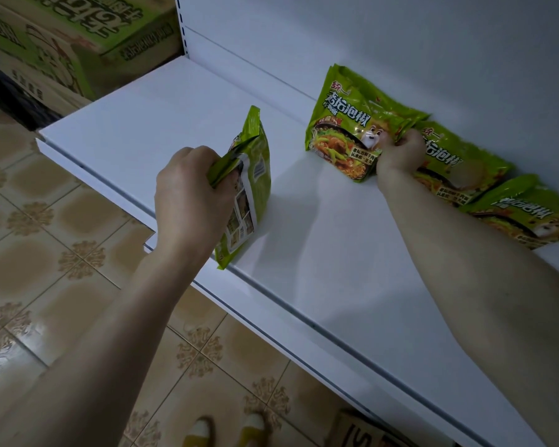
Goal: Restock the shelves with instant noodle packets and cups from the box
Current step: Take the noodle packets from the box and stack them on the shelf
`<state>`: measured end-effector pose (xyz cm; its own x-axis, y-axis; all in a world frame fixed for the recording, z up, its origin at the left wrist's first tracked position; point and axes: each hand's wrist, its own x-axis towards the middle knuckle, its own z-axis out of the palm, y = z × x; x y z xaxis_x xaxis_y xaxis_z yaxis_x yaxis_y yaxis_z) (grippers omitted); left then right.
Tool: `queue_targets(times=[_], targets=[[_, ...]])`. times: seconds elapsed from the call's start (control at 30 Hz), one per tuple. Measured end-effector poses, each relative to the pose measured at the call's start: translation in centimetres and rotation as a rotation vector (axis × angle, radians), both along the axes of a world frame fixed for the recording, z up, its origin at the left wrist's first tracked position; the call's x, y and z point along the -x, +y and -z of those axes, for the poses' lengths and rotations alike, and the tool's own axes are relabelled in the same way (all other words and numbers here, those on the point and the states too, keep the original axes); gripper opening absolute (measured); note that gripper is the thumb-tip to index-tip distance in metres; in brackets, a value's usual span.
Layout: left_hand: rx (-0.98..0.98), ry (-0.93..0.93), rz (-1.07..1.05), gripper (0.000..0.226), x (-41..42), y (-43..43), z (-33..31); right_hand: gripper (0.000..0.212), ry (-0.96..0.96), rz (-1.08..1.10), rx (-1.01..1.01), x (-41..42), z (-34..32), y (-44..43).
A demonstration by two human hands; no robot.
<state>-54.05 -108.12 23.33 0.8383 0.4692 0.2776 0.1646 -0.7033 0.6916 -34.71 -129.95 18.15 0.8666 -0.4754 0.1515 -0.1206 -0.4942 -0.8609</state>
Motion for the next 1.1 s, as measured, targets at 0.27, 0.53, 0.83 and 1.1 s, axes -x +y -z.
queue_targets(times=[0.27,0.53,0.83,1.1], targets=[[0.007,-0.010,0.042,0.012,-0.3,-0.1,-0.1,0.045,0.103,0.024,-0.068,-0.3,-0.6,0.2],[0.187,-0.028,0.077,0.012,-0.1,-0.3,-0.6,0.030,-0.033,-0.057,-0.154,4.1,-3.2,0.4],[0.327,0.015,0.312,0.029,-0.6,-1.1,-1.3,0.042,0.300,-0.759,-0.252,10.7,-5.0,1.2],[0.329,0.073,0.389,0.026,-0.8,-3.1,-1.4,0.011,0.262,-0.682,-0.225,12.4,-4.6,-0.1]])
